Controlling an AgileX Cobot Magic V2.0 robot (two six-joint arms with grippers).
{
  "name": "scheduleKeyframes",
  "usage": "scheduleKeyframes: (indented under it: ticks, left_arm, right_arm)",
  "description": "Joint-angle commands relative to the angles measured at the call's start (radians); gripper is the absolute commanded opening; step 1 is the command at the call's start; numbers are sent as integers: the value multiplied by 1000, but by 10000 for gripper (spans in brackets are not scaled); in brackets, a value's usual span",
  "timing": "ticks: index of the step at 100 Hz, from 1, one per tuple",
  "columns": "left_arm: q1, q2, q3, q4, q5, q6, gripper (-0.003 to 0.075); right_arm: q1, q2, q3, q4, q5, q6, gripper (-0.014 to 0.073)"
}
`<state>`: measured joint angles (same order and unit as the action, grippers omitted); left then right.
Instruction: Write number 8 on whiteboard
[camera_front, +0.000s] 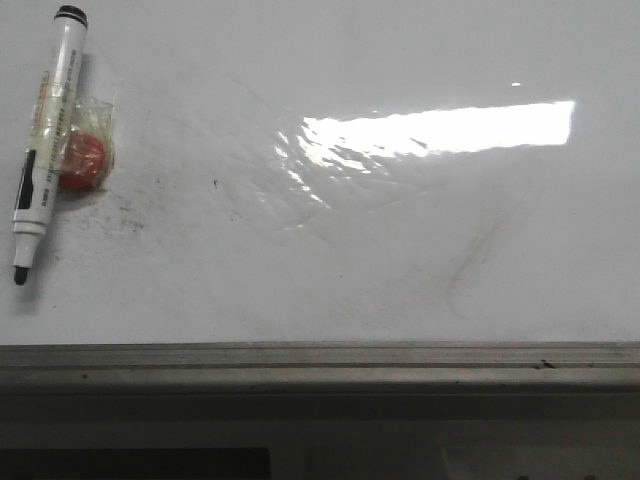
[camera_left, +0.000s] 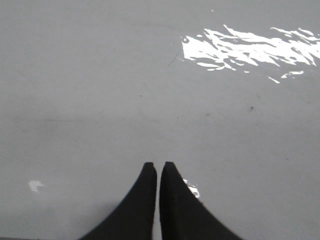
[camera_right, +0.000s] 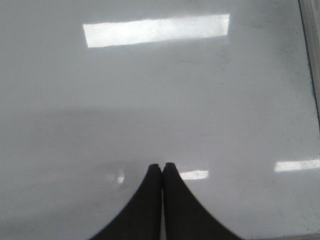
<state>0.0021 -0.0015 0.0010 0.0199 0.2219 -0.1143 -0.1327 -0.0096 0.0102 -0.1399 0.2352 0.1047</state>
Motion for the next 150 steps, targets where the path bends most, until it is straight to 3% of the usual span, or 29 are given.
scheduleKeyframes:
  ticks: [1,27,40,49,81,91,106,113,126,136,150]
  left_arm:
    - [2,-30,32,0,-91,-5,-20]
    - [2,-23,28,-59,-222,-7,-20]
    - [2,15,4,-146,-199,-8,-21]
    - [2,52,-40,-110,-156,-6,-21]
    - [2,190,-191,-78,-172,-6,-17]
    - [2,206,-191,-82,-222,-6,81]
    - [0,232,-188,-82,-222,-6,424]
    - [-2,243,-186,-93,-254,-9,515]
    - [-57,272,-191,-37,-303,-7,521]
    - [-144,312,-191,97,-374,-7,521]
    - [-287,385,-191,124,-457,-16,512]
  right_arm:
    - [-7,-22,13,-13,-83,1,-64]
    - [-7,-22,3,2,-188,1,-64]
    - [-7,-17,-53,22,-107,-1,-64]
    - [-7,5,-99,22,-30,-1,-64]
    - [-7,145,-190,149,-31,-1,-64]
    - [-7,165,-192,149,-46,-1,-64]
    - [-7,167,-192,149,-117,-1,-64]
    - [-7,167,-192,170,-138,-1,-64]
    - [-7,167,-192,202,-89,-1,-64]
    - [-7,167,-192,202,-89,-1,-64]
    - [-7,167,-192,202,-87,-1,-64]
